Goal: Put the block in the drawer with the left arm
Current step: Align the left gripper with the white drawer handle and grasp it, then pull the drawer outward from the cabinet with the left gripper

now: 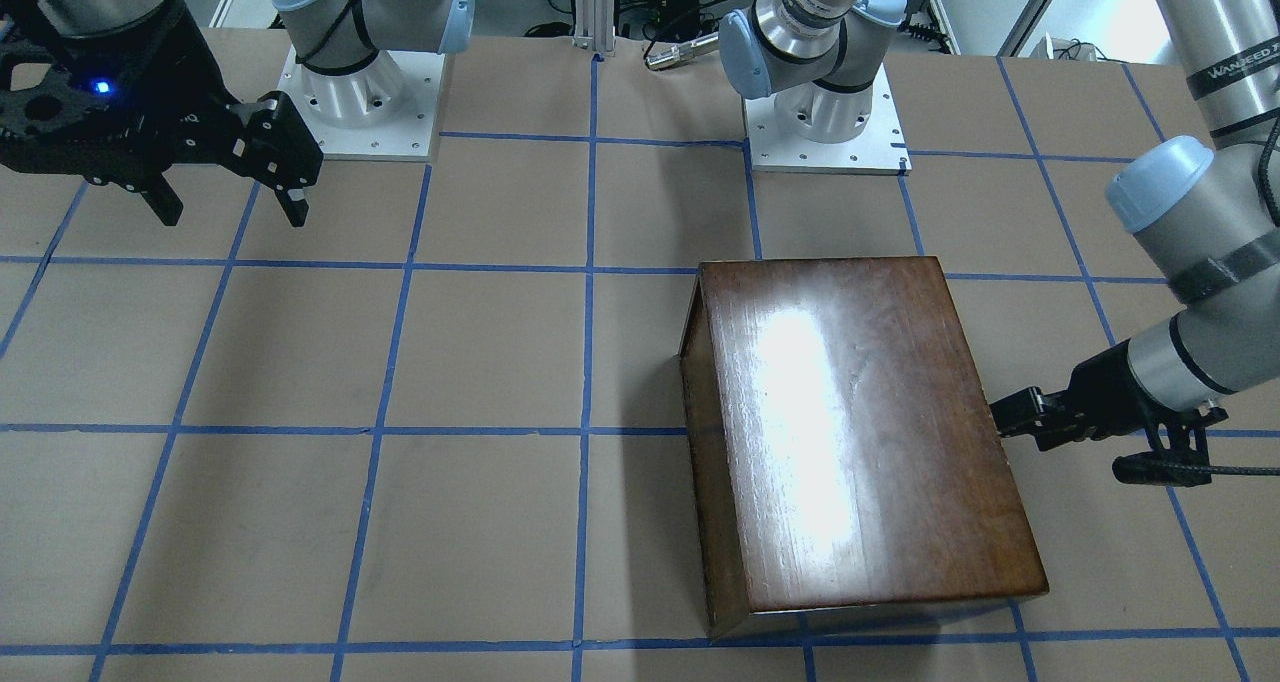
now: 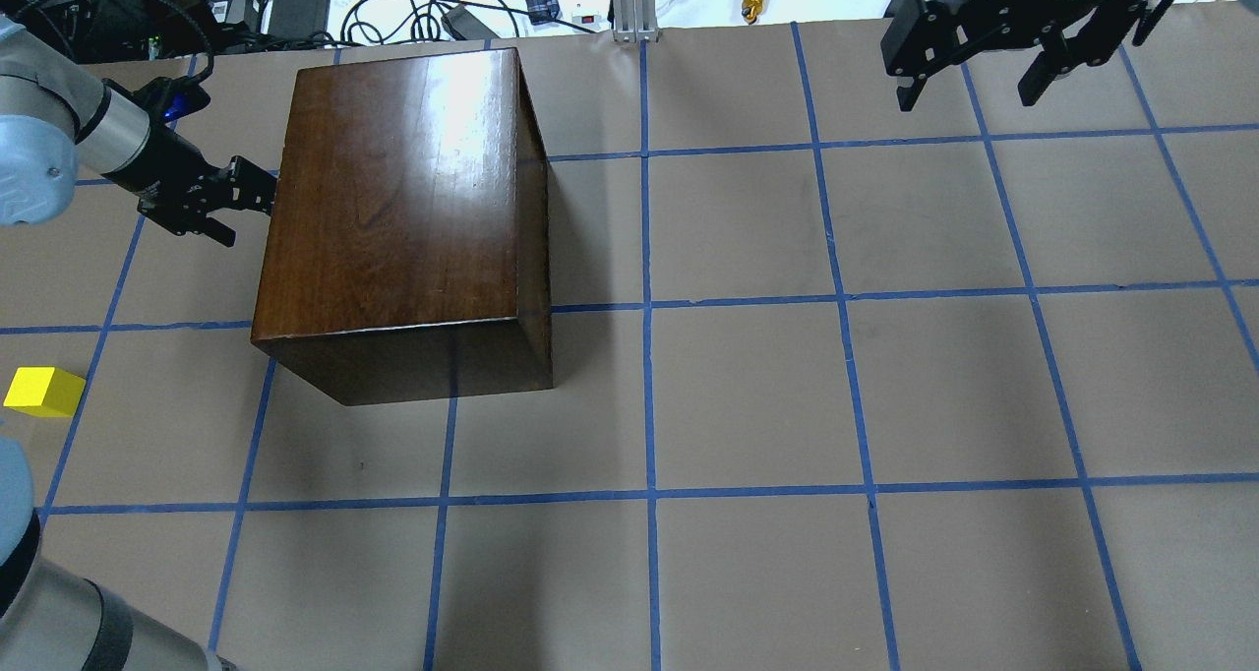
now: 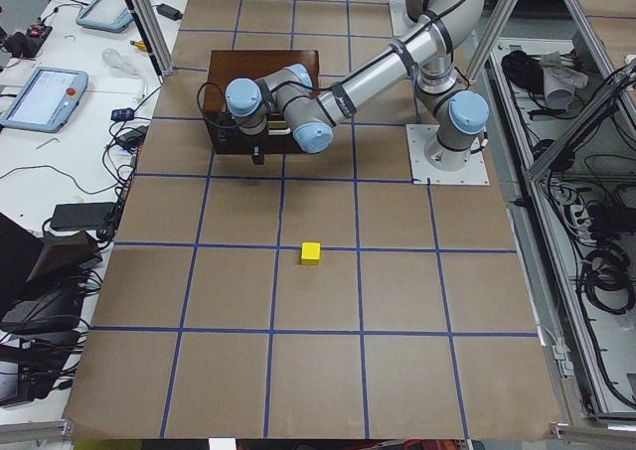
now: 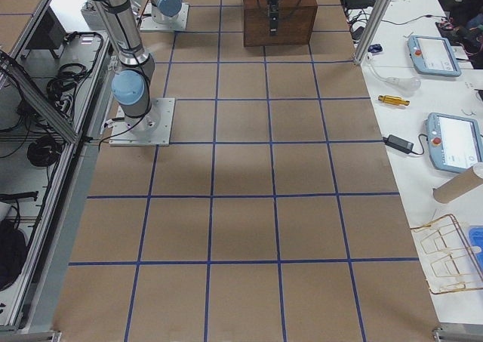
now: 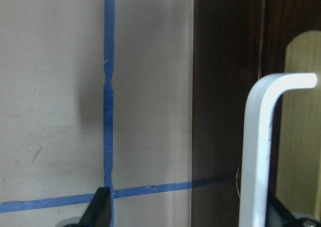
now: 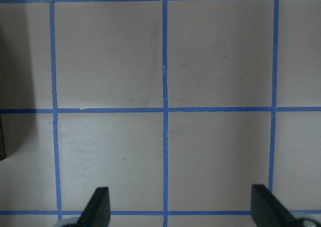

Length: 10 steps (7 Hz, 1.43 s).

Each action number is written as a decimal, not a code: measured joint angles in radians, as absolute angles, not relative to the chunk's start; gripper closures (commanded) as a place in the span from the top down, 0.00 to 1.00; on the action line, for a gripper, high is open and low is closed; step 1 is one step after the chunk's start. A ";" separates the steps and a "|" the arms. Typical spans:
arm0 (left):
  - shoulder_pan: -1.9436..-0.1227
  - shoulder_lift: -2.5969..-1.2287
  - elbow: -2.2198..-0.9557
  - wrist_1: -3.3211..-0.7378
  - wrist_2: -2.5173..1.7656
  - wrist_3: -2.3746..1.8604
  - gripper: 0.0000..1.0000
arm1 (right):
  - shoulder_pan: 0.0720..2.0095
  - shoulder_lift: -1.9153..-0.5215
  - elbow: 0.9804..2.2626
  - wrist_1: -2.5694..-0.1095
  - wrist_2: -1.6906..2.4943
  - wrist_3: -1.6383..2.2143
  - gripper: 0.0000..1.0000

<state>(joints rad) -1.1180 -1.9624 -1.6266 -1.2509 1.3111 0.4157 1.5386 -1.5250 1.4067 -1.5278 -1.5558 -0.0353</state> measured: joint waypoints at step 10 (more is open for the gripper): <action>-1.047 -1.962 -1.613 -1.253 1.344 0.428 1.00 | 1.538 -1.525 1.407 -1.528 -1.557 -0.035 1.00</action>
